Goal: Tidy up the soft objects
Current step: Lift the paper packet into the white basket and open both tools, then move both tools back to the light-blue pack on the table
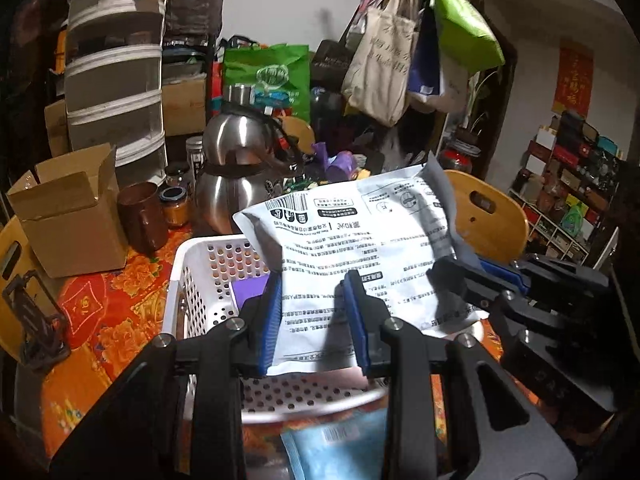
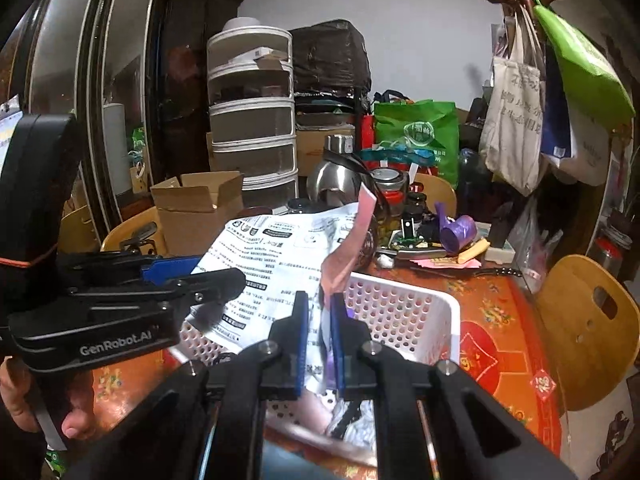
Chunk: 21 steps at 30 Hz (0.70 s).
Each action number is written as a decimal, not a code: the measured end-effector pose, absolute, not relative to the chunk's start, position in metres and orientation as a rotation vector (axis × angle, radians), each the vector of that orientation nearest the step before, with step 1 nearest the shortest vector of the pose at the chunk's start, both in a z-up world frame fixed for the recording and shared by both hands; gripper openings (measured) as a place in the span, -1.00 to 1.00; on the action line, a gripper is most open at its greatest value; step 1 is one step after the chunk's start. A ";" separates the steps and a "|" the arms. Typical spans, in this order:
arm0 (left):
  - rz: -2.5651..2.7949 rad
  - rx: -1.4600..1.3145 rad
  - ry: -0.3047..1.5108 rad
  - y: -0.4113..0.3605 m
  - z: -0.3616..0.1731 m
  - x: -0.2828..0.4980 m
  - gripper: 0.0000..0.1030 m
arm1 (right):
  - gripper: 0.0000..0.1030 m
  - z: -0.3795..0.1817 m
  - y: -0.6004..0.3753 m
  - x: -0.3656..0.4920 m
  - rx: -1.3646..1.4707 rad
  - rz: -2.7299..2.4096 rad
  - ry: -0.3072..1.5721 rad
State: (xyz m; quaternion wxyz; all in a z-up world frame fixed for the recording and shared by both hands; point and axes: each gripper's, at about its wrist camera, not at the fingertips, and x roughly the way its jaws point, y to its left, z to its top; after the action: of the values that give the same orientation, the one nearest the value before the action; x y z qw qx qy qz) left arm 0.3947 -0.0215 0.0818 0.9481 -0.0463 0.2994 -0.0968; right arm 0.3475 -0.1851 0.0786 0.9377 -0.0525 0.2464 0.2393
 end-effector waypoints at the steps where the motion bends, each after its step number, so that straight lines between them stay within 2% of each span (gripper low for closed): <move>1: -0.195 -0.101 0.615 -0.020 0.078 0.400 -0.46 | -0.82 0.075 -0.184 0.354 -0.106 0.488 0.512; 6: -0.177 -0.135 0.635 -0.009 0.057 0.424 -0.37 | -0.79 0.052 -0.177 0.375 -0.133 0.464 0.553; 8: -0.177 -0.161 0.659 -0.002 0.045 0.431 -0.03 | -0.78 0.041 -0.176 0.382 -0.149 0.435 0.587; 9: -0.167 -0.156 0.661 0.000 0.040 0.431 0.21 | -0.67 0.035 -0.177 0.384 -0.147 0.424 0.600; 10: -0.160 -0.145 0.659 0.002 0.036 0.430 0.31 | -0.53 0.029 -0.180 0.388 -0.138 0.418 0.624; 11: -0.157 -0.133 0.657 0.003 0.032 0.429 0.42 | -0.14 0.024 -0.183 0.390 -0.127 0.413 0.634; 12: -0.154 -0.125 0.657 0.003 0.029 0.429 0.44 | 0.13 0.021 -0.185 0.390 -0.121 0.400 0.633; 13: -0.152 -0.124 0.660 0.004 0.027 0.429 0.44 | 0.17 0.019 -0.188 0.390 -0.121 0.385 0.626; 21: -0.132 -0.133 0.691 0.013 0.008 0.424 0.50 | 0.22 0.013 -0.193 0.384 -0.112 0.385 0.631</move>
State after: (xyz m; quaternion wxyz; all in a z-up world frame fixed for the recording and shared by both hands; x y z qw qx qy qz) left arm 0.4239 0.0131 0.0083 0.9366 -0.0649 0.3382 -0.0645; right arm 0.3840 -0.1931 0.0130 0.9310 -0.0547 0.3083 0.1878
